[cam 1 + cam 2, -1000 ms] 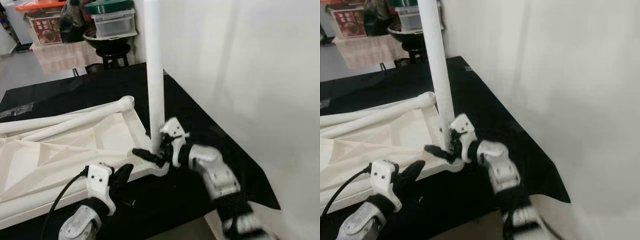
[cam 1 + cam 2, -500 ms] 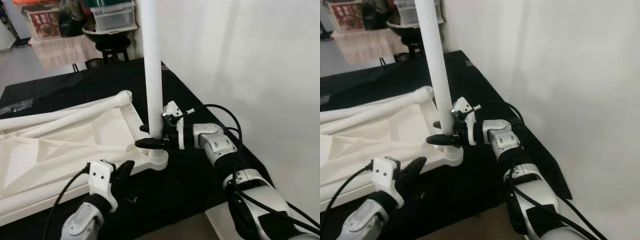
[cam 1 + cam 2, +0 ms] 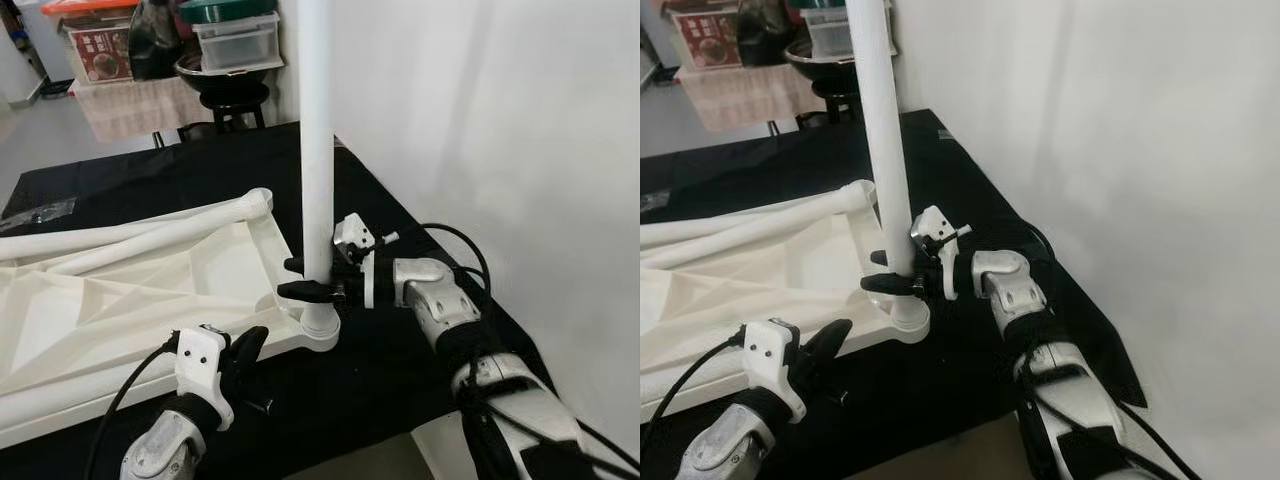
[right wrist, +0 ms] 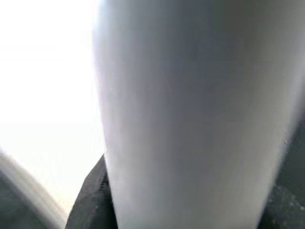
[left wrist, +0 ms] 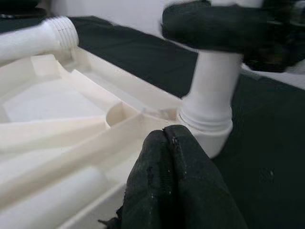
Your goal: Building children table
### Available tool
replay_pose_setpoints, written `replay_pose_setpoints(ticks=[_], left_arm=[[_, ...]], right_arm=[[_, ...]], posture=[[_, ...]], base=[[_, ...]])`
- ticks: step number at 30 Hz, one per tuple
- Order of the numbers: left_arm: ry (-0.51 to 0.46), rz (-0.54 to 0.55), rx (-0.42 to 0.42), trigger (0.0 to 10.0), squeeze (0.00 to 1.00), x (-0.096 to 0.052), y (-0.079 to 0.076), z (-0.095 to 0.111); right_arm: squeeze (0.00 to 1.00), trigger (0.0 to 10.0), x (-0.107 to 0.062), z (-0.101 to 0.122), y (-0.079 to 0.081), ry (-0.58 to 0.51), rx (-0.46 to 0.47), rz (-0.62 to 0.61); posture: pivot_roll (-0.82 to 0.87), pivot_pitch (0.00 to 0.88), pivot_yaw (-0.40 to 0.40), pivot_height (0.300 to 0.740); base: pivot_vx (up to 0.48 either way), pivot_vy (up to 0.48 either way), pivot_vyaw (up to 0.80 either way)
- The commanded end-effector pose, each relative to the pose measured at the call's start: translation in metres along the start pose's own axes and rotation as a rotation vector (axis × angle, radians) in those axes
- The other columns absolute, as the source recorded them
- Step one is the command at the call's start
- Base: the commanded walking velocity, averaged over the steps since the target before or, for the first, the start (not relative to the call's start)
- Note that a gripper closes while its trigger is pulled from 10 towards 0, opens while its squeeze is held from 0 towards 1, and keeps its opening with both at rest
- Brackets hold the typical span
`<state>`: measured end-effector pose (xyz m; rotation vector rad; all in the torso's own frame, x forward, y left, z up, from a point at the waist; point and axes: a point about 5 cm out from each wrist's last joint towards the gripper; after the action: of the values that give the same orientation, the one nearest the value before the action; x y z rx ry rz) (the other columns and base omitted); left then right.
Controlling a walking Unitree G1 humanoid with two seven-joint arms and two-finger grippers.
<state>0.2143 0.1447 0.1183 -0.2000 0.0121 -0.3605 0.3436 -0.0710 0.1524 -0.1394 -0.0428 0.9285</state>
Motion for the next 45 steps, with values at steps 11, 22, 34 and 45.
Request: replay_pose_setpoints(ticks=[11, 22, 34, 45], left_arm=[[0.005, -0.005, 0.012, 10.0, 0.0, 0.001, 0.002, 0.001], [0.003, -0.002, 0.006, 10.0, 0.0, 0.004, 0.003, 0.001], [0.006, 0.001, 0.008, 10.0, 0.0, 0.006, 0.004, -0.001], [0.007, -0.001, 0.004, 10.0, 0.0, 0.006, 0.002, -0.003]], right_arm=[[0.0, 0.0, 0.001, -0.028, 0.031, 0.195, 0.075, -0.218], [1.0, 10.0, 0.003, 0.008, 0.032, 0.0, 0.109, 0.145], [0.0, 10.0, 0.006, 0.015, -0.014, 0.089, 0.043, 0.446], [0.0, 0.0, 0.003, 0.012, -0.024, 0.09, 0.074, 0.462]], posture=[[0.0, 0.051, 0.006, 0.74], [0.0, 0.03, 0.017, 0.74], [0.02, 0.011, 0.017, 0.74], [0.01, 0.002, 0.018, 0.74]], base=[[0.0, 0.0, 0.0], [0.0, 0.0, 0.0], [0.0, 0.0, 0.0], [0.0, 0.0, 0.0]])
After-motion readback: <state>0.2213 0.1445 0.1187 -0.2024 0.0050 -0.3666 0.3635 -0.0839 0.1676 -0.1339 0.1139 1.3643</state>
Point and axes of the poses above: a point about 5 cm out from each wrist's last joint towards the gripper, its own x axis pointing out of the wrist towards the gripper, its own z axis along the axis of the wrist's last joint, y = z × x, and after that the axes turned 6 degrees about -x, right-handed
